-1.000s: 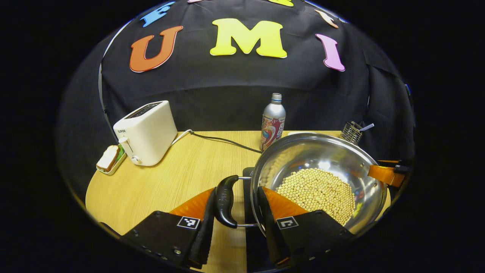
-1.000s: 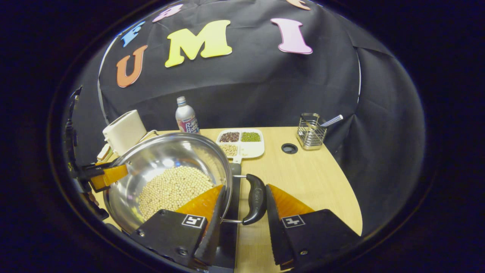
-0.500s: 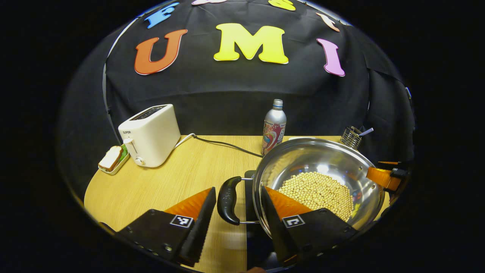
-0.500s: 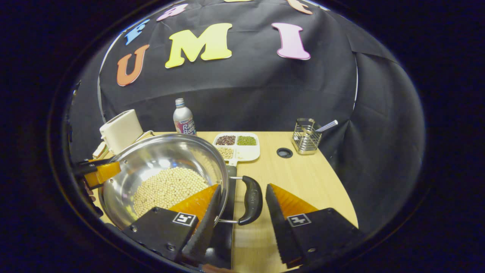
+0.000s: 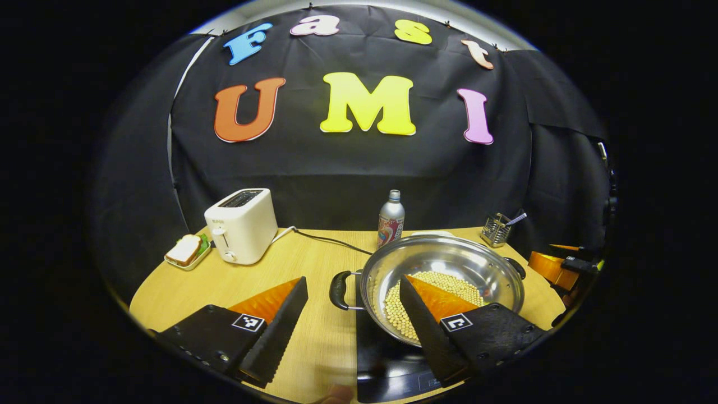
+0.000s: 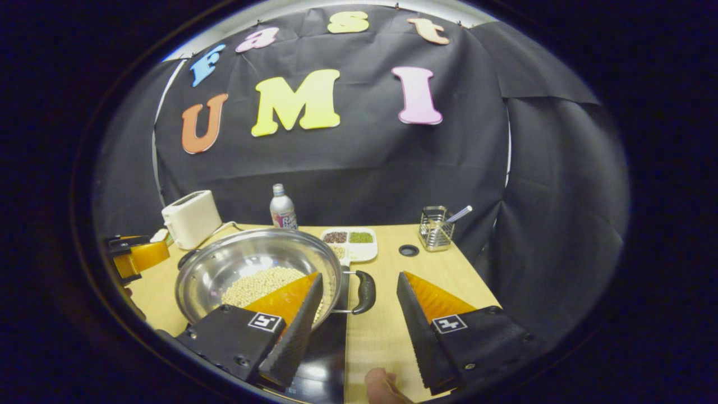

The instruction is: First push the handle of the pot to place it horizontally, then grasp the pot with both hands and set it on the induction cooktop.

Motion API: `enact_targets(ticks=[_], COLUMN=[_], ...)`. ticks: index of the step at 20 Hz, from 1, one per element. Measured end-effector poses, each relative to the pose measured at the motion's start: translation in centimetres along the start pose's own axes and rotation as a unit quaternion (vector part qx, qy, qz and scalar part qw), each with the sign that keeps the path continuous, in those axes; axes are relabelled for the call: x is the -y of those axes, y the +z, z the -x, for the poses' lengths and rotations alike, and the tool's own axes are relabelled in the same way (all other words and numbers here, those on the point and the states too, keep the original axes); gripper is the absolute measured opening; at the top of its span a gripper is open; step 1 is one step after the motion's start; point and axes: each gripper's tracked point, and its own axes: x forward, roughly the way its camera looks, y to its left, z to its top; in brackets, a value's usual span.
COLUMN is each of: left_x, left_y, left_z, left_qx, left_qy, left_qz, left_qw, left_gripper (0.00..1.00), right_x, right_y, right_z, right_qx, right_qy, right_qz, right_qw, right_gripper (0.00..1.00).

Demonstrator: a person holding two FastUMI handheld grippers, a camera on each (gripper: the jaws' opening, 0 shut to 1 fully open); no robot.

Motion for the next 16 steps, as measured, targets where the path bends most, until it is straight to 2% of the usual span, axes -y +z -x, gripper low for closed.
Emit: enact_targets(ticks=[1, 3, 10, 16], left_x=[0.1, 0.5, 0.0, -0.3], left_y=[0.3, 1.0, 5.7, 11.0], left_z=[1.4, 4.1, 14.9, 25.4], left_qx=[0.010, 0.027, 0.093, 0.176], left_qy=[0.001, 0.000, 0.036, 0.064], left_qz=[-0.002, -0.004, -0.033, -0.047], left_qw=[1.000, 1.000, 0.994, 0.981], left_gripper=[0.98, 0.98, 0.97, 0.97], right_x=[0.2, 0.0, -0.3, -1.0], right_y=[0.5, 1.4, 4.9, 9.5], right_z=[1.2, 4.1, 15.2, 25.8], right_qx=[0.011, 0.032, 0.092, 0.159], right_qy=[-0.005, -0.005, -0.012, -0.010], right_qz=[-0.003, -0.009, 0.005, 0.011], right_qw=[1.000, 0.999, 0.996, 0.987], right_gripper=[0.87, 1.00, 1.00, 1.00])
